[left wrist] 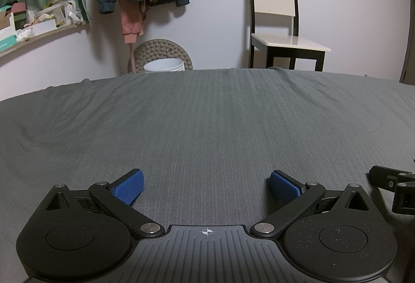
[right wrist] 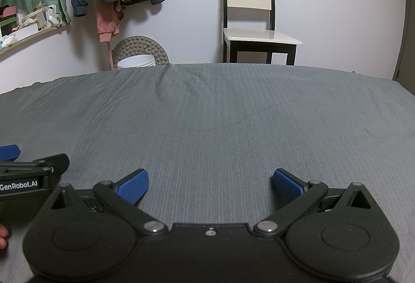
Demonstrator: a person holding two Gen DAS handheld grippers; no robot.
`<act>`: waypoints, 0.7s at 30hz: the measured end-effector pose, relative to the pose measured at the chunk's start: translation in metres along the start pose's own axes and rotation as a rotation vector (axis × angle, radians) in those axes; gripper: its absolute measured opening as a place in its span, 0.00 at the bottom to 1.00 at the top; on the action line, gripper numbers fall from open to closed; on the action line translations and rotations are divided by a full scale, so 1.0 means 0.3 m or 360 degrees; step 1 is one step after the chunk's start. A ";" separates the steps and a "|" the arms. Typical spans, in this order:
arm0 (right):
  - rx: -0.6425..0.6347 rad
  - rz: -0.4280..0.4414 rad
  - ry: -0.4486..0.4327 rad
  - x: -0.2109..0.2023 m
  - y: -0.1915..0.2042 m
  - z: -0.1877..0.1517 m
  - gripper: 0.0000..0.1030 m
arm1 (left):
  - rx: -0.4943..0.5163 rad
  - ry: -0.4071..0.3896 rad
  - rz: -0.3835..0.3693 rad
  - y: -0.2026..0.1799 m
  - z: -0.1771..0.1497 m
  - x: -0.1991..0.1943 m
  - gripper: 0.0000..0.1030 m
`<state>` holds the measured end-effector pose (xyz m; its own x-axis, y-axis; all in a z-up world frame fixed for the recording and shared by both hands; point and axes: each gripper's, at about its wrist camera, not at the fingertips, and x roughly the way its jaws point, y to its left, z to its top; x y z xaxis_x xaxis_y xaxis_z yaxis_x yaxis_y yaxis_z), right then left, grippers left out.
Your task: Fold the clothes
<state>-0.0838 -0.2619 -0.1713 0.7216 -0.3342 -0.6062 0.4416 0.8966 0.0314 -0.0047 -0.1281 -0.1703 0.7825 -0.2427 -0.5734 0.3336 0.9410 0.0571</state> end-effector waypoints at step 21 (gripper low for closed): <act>0.0129 0.0131 -0.0291 -0.121 -0.108 0.006 1.00 | 0.0520 -0.1100 0.0467 0.283 0.961 -1.050 1.00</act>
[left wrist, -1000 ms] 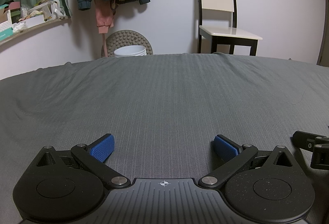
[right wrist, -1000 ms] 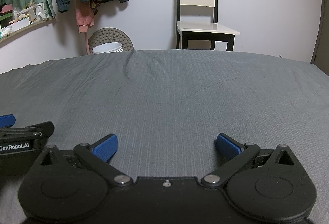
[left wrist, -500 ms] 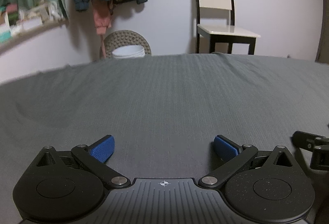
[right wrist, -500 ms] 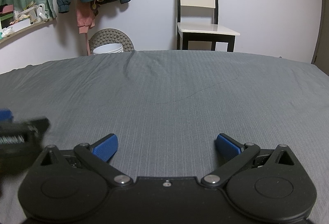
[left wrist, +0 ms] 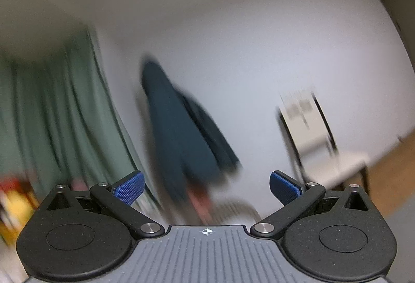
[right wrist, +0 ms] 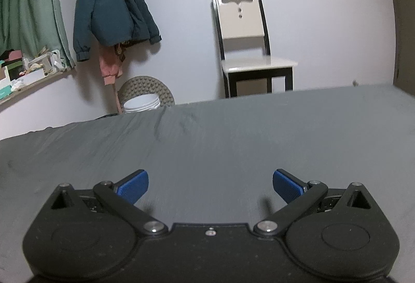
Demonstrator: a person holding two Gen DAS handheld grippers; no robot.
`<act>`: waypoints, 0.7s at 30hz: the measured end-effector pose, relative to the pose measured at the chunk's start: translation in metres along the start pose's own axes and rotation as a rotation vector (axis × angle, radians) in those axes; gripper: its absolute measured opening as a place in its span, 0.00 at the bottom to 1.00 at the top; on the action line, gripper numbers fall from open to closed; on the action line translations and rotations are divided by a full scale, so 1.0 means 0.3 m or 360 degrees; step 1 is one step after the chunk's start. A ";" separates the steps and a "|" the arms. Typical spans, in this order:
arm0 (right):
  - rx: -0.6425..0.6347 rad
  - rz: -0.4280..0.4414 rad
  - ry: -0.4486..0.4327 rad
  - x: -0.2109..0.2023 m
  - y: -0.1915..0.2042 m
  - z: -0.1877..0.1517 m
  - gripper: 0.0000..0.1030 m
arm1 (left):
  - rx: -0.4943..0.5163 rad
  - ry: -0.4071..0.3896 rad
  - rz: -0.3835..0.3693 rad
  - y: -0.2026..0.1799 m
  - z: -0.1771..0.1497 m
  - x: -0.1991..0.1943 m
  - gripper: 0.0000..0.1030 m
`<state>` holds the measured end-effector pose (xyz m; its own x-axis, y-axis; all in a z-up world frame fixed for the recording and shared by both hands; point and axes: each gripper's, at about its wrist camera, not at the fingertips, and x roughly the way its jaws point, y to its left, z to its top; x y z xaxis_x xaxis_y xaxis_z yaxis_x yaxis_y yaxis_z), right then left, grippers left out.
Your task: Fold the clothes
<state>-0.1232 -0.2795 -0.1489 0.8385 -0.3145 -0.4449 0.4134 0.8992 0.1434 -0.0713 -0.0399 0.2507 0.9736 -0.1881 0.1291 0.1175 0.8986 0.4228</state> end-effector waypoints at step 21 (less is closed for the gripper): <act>-0.0357 0.0046 -0.0067 -0.090 0.099 0.002 1.00 | -0.0427 0.0867 0.1185 0.771 0.342 -1.609 1.00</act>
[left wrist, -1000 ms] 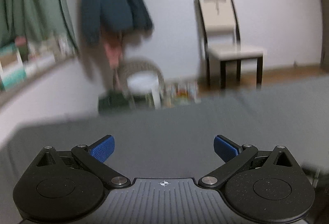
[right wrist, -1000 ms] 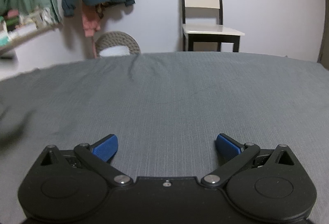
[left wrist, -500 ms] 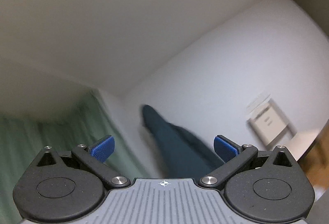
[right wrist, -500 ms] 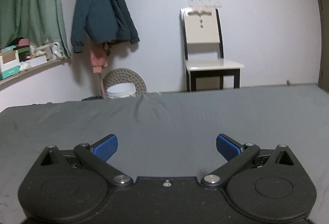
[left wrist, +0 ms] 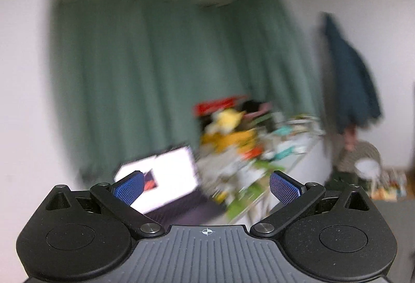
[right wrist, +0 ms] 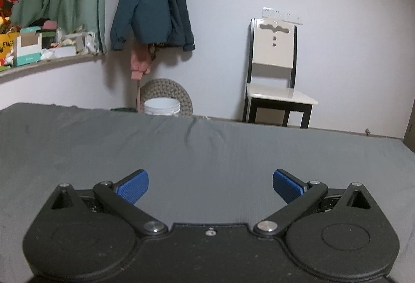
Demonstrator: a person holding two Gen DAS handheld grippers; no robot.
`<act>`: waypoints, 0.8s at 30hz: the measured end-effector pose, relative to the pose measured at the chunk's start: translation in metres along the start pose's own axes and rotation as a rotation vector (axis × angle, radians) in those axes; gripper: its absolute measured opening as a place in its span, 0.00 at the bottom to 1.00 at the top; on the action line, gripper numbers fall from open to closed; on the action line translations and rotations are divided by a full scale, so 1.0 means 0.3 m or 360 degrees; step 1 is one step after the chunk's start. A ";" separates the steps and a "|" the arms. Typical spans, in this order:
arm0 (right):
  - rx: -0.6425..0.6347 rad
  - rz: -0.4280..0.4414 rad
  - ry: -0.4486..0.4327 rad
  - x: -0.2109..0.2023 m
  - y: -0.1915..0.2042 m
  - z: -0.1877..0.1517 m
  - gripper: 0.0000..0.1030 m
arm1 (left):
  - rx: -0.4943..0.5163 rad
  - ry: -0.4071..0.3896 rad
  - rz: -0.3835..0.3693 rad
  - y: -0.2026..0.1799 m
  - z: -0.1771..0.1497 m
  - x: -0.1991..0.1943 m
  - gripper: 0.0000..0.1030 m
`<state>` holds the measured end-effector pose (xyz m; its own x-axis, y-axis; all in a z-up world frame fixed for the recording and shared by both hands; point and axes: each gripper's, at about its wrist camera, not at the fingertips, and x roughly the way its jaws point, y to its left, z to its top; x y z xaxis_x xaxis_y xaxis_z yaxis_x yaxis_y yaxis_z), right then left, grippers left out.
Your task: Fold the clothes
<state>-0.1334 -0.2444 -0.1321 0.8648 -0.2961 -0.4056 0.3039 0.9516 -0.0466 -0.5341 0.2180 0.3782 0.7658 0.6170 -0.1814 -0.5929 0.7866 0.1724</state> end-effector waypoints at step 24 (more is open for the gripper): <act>0.0054 0.0118 0.0157 -0.027 -0.044 -0.033 1.00 | 0.0216 0.1199 0.0606 0.743 -0.911 0.292 0.64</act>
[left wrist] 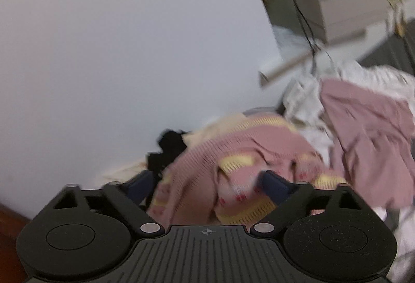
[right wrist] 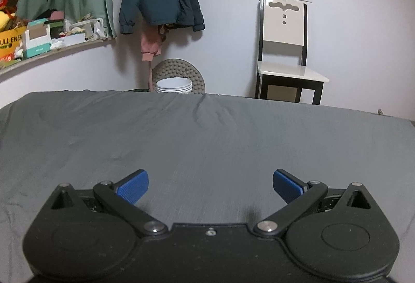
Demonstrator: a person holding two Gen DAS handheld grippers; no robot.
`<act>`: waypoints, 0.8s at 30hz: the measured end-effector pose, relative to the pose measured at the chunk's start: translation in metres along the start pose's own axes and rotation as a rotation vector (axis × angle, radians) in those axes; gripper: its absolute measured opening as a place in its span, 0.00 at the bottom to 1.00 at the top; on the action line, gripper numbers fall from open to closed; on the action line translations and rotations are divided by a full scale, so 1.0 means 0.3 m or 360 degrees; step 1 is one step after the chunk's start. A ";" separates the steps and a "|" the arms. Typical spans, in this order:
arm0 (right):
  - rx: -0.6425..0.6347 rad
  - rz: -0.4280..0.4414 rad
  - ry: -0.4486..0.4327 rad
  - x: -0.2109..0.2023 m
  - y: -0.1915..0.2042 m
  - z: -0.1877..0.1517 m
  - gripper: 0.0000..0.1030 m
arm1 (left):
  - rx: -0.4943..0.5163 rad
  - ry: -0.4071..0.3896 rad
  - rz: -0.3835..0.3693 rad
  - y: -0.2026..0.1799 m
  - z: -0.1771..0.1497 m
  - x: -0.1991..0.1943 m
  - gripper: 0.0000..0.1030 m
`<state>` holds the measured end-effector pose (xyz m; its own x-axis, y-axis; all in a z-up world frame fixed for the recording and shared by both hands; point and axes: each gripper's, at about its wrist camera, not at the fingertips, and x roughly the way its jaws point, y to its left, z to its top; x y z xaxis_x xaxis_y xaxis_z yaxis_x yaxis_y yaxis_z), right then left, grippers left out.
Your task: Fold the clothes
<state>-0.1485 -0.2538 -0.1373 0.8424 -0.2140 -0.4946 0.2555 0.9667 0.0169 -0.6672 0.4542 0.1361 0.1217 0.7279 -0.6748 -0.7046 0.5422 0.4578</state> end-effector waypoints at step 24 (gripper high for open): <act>-0.0253 0.0051 -0.0002 -0.018 0.092 -0.010 1.00 | -0.0516 -0.0975 -0.1483 -0.221 0.367 -0.312 0.00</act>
<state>-0.1475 -0.2253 -0.1367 0.8495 -0.1830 -0.4948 0.1504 0.9830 -0.1054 -0.5548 0.3963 0.2327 0.9428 0.2328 -0.2387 -0.2994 0.9063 -0.2982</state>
